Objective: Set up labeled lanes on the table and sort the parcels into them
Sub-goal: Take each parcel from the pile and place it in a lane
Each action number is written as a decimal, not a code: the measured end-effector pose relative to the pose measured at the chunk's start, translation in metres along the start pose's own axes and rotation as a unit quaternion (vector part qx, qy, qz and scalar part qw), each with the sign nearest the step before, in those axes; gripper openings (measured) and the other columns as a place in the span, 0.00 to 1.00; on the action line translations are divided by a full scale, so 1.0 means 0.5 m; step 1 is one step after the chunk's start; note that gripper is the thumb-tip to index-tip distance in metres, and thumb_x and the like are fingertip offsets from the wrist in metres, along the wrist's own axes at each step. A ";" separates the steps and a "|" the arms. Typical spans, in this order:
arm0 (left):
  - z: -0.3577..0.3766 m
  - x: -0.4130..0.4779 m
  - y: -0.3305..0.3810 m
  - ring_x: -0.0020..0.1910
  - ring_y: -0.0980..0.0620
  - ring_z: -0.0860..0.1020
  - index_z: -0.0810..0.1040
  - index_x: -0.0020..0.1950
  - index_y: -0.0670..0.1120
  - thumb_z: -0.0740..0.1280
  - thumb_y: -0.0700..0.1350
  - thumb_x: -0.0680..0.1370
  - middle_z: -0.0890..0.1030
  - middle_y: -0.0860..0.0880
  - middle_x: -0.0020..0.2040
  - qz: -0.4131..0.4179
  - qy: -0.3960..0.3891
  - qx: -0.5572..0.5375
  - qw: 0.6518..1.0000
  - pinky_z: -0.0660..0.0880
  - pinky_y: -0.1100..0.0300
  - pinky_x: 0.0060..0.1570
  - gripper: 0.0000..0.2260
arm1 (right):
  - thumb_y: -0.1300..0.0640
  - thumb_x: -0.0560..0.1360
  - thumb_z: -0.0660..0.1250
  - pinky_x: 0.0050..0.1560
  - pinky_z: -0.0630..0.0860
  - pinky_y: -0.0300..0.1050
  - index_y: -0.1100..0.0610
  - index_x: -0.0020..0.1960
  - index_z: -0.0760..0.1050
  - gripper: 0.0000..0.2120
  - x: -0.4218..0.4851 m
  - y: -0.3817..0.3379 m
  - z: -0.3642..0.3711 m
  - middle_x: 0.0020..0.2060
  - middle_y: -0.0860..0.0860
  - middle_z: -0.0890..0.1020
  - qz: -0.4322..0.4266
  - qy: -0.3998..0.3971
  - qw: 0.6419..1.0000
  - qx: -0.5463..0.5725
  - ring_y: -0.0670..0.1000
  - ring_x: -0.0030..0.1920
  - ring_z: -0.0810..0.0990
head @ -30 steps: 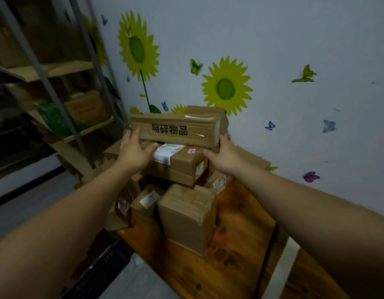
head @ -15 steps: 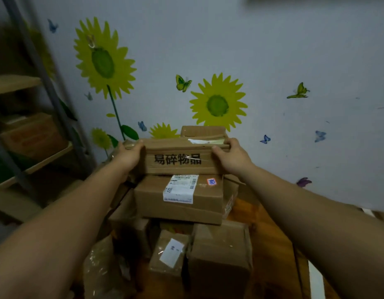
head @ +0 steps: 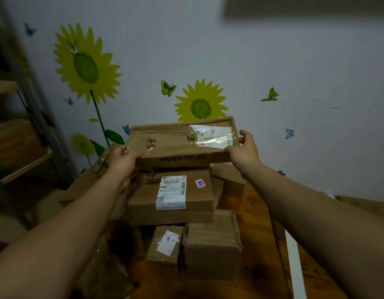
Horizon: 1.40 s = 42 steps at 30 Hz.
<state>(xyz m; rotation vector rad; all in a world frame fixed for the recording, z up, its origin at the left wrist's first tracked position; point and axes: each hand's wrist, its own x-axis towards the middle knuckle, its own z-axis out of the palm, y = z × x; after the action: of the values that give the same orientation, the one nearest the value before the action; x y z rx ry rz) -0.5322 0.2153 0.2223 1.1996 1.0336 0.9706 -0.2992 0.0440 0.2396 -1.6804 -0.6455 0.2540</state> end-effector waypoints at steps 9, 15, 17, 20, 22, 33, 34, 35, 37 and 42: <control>0.075 -0.164 0.016 0.48 0.52 0.78 0.67 0.64 0.50 0.67 0.32 0.73 0.75 0.48 0.59 0.082 0.010 -0.058 0.995 0.79 0.60 0.36 0.23 | 0.72 0.70 0.66 0.44 0.72 0.36 0.54 0.67 0.65 0.29 -0.073 0.010 -0.177 0.53 0.47 0.72 -0.052 0.002 0.999 0.008 0.45 0.46 0.74; 0.149 -0.276 -0.006 0.55 0.47 0.75 0.65 0.62 0.48 0.65 0.28 0.73 0.72 0.44 0.61 0.099 -0.014 -0.064 0.993 0.76 0.58 0.48 0.23 | 0.73 0.70 0.67 0.48 0.76 0.39 0.53 0.70 0.61 0.34 -0.132 0.034 -0.306 0.59 0.49 0.71 -0.042 0.025 0.999 -0.006 0.48 0.54 0.73; 0.183 -0.310 -0.013 0.56 0.46 0.75 0.64 0.62 0.46 0.65 0.28 0.73 0.72 0.44 0.61 0.093 -0.037 -0.066 0.993 0.75 0.54 0.54 0.23 | 0.72 0.70 0.68 0.56 0.77 0.47 0.52 0.70 0.61 0.34 -0.156 0.040 -0.355 0.62 0.51 0.71 -0.039 0.043 0.998 -0.014 0.51 0.57 0.74; 0.229 -0.339 -0.016 0.58 0.45 0.74 0.63 0.67 0.43 0.64 0.28 0.74 0.72 0.42 0.62 0.092 -0.062 -0.058 0.992 0.74 0.49 0.58 0.25 | 0.68 0.69 0.71 0.52 0.80 0.53 0.51 0.67 0.64 0.32 -0.188 0.044 -0.407 0.62 0.52 0.70 -0.043 0.060 0.997 -0.023 0.52 0.54 0.76; 0.271 -0.364 -0.026 0.56 0.46 0.75 0.63 0.68 0.43 0.65 0.31 0.74 0.73 0.43 0.61 0.101 -0.100 -0.030 0.989 0.75 0.51 0.54 0.25 | 0.61 0.68 0.74 0.46 0.78 0.42 0.49 0.66 0.65 0.31 -0.221 0.053 -0.451 0.64 0.51 0.68 -0.042 0.099 0.994 -0.038 0.46 0.50 0.74; 0.548 -0.623 -0.131 0.52 0.49 0.77 0.67 0.66 0.48 0.67 0.48 0.76 0.74 0.50 0.55 0.117 -0.320 0.117 0.933 0.77 0.48 0.53 0.20 | 0.55 0.72 0.69 0.62 0.70 0.48 0.50 0.73 0.63 0.31 -0.432 0.180 -0.823 0.70 0.55 0.64 0.118 0.273 0.944 -0.145 0.57 0.65 0.69; 0.582 -0.657 -0.134 0.52 0.49 0.77 0.67 0.66 0.49 0.67 0.49 0.76 0.74 0.50 0.55 0.111 -0.341 0.116 0.926 0.77 0.49 0.53 0.20 | 0.54 0.72 0.69 0.63 0.70 0.48 0.49 0.73 0.63 0.31 -0.451 0.187 -0.868 0.70 0.55 0.64 0.125 0.287 0.938 -0.147 0.57 0.65 0.69; 0.618 -0.693 -0.137 0.52 0.49 0.77 0.67 0.66 0.49 0.67 0.49 0.76 0.74 0.50 0.55 0.107 -0.356 0.116 0.921 0.78 0.49 0.53 0.20 | 0.54 0.72 0.69 0.63 0.71 0.49 0.49 0.73 0.63 0.32 -0.470 0.194 -0.914 0.70 0.54 0.64 0.132 0.303 0.932 -0.148 0.57 0.65 0.70; 0.691 -0.768 -0.145 0.52 0.49 0.77 0.66 0.67 0.48 0.66 0.47 0.77 0.74 0.50 0.54 0.102 -0.382 0.111 0.912 0.79 0.50 0.51 0.20 | 0.55 0.71 0.70 0.64 0.71 0.50 0.50 0.73 0.63 0.32 -0.510 0.207 -1.009 0.70 0.54 0.64 0.137 0.336 0.920 -0.146 0.57 0.65 0.69; 0.882 -0.978 -0.191 0.51 0.48 0.78 0.66 0.65 0.48 0.67 0.42 0.76 0.73 0.49 0.55 0.078 -0.450 0.089 0.885 0.80 0.53 0.47 0.19 | 0.52 0.72 0.70 0.57 0.67 0.42 0.50 0.72 0.64 0.31 -0.613 0.253 -1.262 0.70 0.52 0.61 0.144 0.387 0.893 -0.180 0.55 0.65 0.68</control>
<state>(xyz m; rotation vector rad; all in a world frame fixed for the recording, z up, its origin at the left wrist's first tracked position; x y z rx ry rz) -0.2255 -0.3752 0.2067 1.6678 0.2763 0.3282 -0.1969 -0.6600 0.2013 -2.0341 0.1752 -0.3496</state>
